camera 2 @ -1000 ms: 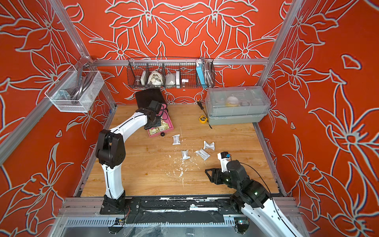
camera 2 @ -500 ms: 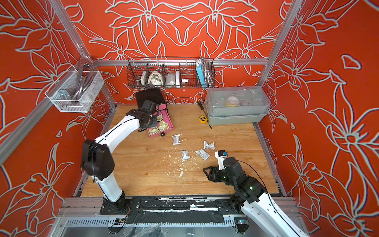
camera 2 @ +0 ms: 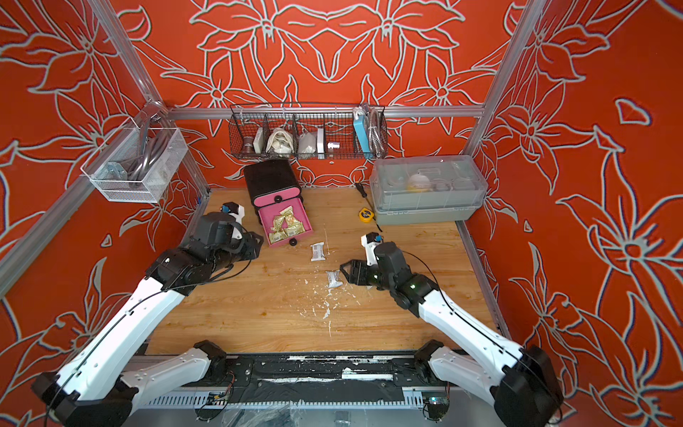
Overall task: Place the cookies into the drawer by color
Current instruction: Close the drawer in the storage box.
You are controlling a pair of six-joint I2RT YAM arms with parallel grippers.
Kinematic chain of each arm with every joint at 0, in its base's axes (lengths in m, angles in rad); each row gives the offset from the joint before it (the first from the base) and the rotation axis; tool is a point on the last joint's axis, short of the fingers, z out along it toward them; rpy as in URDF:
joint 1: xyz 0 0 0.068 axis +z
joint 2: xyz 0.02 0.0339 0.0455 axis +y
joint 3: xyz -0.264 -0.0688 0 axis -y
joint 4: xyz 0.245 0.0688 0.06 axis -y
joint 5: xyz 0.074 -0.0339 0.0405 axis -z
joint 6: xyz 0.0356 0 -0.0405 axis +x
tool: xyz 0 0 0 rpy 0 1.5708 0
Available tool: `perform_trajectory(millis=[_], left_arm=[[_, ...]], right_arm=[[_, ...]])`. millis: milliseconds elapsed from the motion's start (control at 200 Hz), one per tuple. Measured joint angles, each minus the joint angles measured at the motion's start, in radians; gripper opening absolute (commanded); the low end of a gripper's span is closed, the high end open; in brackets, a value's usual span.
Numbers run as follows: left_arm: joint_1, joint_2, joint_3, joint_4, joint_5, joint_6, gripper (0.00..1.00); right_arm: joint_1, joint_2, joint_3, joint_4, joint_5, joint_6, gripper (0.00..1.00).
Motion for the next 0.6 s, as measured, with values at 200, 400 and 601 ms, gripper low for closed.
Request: perform_trajectory(millis=[200, 400, 601], left_arm=[[0.0, -0.202, -0.16, -0.08, 0.058, -0.009, 0.46], [0.0, -0.248, -0.303, -0.107, 0.065, -0.01, 0.57], [0.0, -0.238, -0.348, -0.111, 0.064, -0.004, 0.6]], right_arm=[[0.0, 0.333, 0.196, 0.152, -0.073, 0.018, 0.53], [0.004, 0.636, 0.361, 0.296, -0.137, 0.045, 0.5], [0.011, 0.839, 0.478, 0.389, -0.161, 0.046, 0.5]])
